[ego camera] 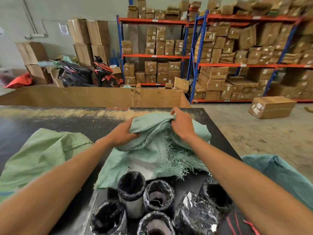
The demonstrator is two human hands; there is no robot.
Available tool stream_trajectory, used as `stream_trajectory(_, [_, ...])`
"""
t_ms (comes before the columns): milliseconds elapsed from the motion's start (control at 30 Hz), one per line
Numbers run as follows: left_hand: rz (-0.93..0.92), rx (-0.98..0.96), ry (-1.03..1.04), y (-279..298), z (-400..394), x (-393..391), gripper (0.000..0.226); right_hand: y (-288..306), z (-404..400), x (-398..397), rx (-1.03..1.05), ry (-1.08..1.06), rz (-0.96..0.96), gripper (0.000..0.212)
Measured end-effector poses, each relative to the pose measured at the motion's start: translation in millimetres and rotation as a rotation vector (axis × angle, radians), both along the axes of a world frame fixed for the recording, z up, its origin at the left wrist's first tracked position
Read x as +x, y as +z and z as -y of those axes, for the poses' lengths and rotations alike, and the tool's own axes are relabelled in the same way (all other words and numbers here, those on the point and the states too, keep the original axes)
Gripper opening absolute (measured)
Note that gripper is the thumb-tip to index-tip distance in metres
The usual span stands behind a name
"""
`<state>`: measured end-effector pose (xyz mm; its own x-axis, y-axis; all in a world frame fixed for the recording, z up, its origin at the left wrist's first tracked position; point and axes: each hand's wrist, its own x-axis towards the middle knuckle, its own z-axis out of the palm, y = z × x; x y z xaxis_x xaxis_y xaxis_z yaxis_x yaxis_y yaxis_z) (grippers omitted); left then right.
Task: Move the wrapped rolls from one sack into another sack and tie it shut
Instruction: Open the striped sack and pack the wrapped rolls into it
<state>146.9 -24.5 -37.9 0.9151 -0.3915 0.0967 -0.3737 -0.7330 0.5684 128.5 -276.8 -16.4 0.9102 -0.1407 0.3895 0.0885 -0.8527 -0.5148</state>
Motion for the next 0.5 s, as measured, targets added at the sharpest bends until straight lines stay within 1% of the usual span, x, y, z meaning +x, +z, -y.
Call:
stream_trajectory(67, [0.107,0.107,-0.017,-1,3,-8,0.07,5,-5,-2,0.128,0.082,-0.056,0.028])
stream_trajectory(133, [0.146,0.119,0.027,0,3,-9,0.06,9,-12,-8,0.25,0.199,-0.138,0.031])
stream_trajectory(167, [0.133,0.087,0.055,1,3,-7,0.054,11,-16,-12,0.251,0.268,-0.161,0.032])
stream_trajectory(233, [0.075,-0.01,0.111,5,2,-5,0.046,9,-24,-26,0.102,0.382,-0.116,0.03])
stream_trajectory(333, [0.004,-0.184,0.139,18,4,-4,0.039,-7,-32,-40,-0.235,0.477,-0.032,0.028])
stream_trajectory(367, [-0.012,-0.209,0.163,19,4,1,0.036,-15,-34,-43,-0.37,0.455,-0.004,0.032])
stream_trajectory(433, [-0.023,-0.214,0.209,22,6,10,0.036,-31,-35,-48,-0.586,0.375,0.153,0.044])
stream_trajectory(467, [-0.014,-0.209,0.246,22,8,13,0.037,-38,-36,-50,-0.641,0.366,0.216,0.049])
stream_trajectory(500, [-0.011,-0.223,0.288,22,10,16,0.036,-41,-38,-53,-0.686,0.379,0.226,0.055])
